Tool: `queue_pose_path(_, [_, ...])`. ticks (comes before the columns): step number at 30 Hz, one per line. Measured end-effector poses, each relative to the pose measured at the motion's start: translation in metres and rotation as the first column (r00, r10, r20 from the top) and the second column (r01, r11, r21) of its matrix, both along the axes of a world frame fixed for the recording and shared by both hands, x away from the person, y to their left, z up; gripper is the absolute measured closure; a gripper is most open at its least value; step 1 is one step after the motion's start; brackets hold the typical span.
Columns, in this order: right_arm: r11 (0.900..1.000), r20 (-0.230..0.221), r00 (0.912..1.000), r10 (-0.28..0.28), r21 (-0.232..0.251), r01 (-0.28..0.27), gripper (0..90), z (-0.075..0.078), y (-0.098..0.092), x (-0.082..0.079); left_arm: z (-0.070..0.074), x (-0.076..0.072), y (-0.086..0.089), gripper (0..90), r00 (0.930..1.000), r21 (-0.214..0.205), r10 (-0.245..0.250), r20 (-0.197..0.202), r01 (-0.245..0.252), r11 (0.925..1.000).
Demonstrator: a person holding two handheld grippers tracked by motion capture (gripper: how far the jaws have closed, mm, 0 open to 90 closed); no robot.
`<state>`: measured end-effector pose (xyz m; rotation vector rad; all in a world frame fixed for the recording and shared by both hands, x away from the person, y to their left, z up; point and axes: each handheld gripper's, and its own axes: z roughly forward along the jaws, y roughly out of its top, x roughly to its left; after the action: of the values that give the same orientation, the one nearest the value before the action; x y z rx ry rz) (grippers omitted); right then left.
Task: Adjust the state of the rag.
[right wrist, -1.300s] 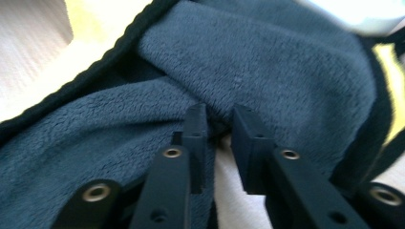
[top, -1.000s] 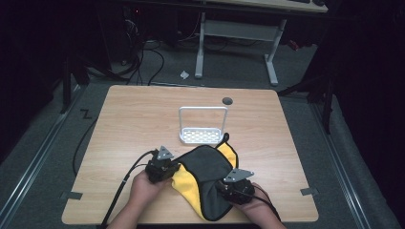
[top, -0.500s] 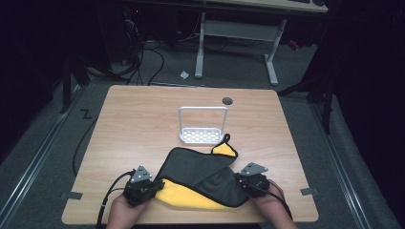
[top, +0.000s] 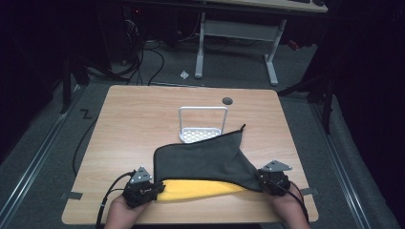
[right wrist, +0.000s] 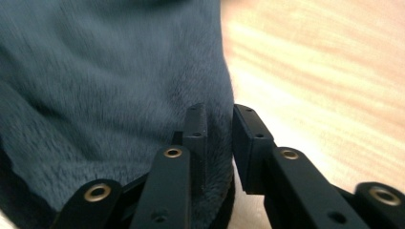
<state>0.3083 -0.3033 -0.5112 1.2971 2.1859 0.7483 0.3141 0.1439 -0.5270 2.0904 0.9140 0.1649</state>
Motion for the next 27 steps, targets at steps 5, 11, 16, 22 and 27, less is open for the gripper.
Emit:
queue_pose_path(5, [0.9979,0.061,0.9980,-0.019,0.063,0.015,76.4,0.009,-0.006,0.005,0.004,0.006,0.011,74.3,0.9958,-0.053,0.082,0.041,-0.079,0.9954])
queue_pose_path(11, [0.9923,0.030,0.9987,-0.040,0.119,0.037,68.7,0.010,0.000,0.041,-0.004,0.011,0.008,68.8,0.9945,-0.034,0.102,0.026,-0.101,0.9943])
queue_pose_path(16, [0.9810,-0.047,0.9981,-0.040,0.188,0.048,57.9,-0.002,0.008,0.069,-0.007,0.008,-0.002,67.1,0.9946,0.045,0.069,0.077,-0.072,0.9964])
queue_pose_path(22, [0.9880,-0.071,0.9973,0.019,0.154,-0.007,83.3,-0.012,0.020,0.067,-0.008,0.008,-0.001,67.5,0.9951,0.038,0.066,0.074,-0.069,0.9969])
queue_pose_path(27, [0.9897,0.049,0.9980,-0.040,0.140,0.033,84.5,0.015,0.006,0.051,-0.008,0.007,-0.001,67.9,0.9947,0.045,0.061,0.082,-0.065,0.9969])
